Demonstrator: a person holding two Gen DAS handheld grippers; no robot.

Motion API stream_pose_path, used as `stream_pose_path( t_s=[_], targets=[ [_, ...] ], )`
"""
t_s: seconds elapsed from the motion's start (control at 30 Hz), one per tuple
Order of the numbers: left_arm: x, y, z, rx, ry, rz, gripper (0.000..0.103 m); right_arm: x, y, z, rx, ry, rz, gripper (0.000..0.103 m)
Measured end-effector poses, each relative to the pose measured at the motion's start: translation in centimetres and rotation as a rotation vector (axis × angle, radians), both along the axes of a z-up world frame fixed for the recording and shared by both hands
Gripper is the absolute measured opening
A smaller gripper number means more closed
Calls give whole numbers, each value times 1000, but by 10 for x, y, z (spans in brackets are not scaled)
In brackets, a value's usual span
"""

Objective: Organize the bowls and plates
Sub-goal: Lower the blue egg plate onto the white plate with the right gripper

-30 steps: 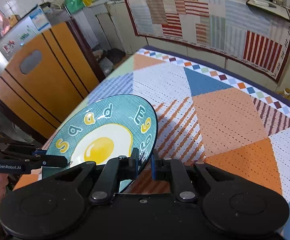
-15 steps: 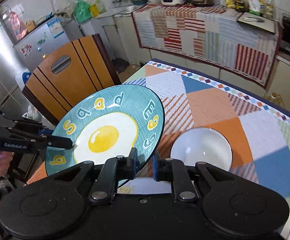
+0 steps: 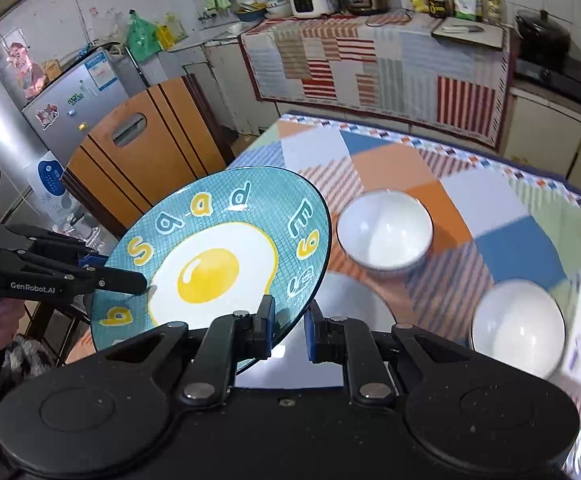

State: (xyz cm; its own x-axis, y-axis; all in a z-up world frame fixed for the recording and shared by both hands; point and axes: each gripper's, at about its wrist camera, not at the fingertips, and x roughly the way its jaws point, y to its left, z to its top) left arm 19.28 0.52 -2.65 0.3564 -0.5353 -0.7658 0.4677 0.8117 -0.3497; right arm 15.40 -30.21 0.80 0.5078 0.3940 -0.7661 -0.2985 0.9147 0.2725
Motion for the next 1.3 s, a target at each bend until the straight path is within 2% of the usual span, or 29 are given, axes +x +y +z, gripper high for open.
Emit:
stream_pose_path(
  t_s=[0.13, 0.3, 0.6, 1.1, 1.3],
  targets=[
    [-8, -8, -15, 18, 16, -19, 25, -17, -3, -12, -6, 19, -25, 19],
    [-7, -22, -33, 65, 37, -70, 25, -31, -16, -45, 50, 59, -91, 19],
    [3, -42, -69, 70, 83, -126, 25, -30, -34, -98, 74, 24, -155, 19],
    [11, -46, -103, 50, 166, -109, 25, -22, -30, -116, 4, 83, -138, 20],
    [8, -51, -112, 75, 161, -105, 27, -24, -22, -120, -56, 101, -146, 21]
  ],
)
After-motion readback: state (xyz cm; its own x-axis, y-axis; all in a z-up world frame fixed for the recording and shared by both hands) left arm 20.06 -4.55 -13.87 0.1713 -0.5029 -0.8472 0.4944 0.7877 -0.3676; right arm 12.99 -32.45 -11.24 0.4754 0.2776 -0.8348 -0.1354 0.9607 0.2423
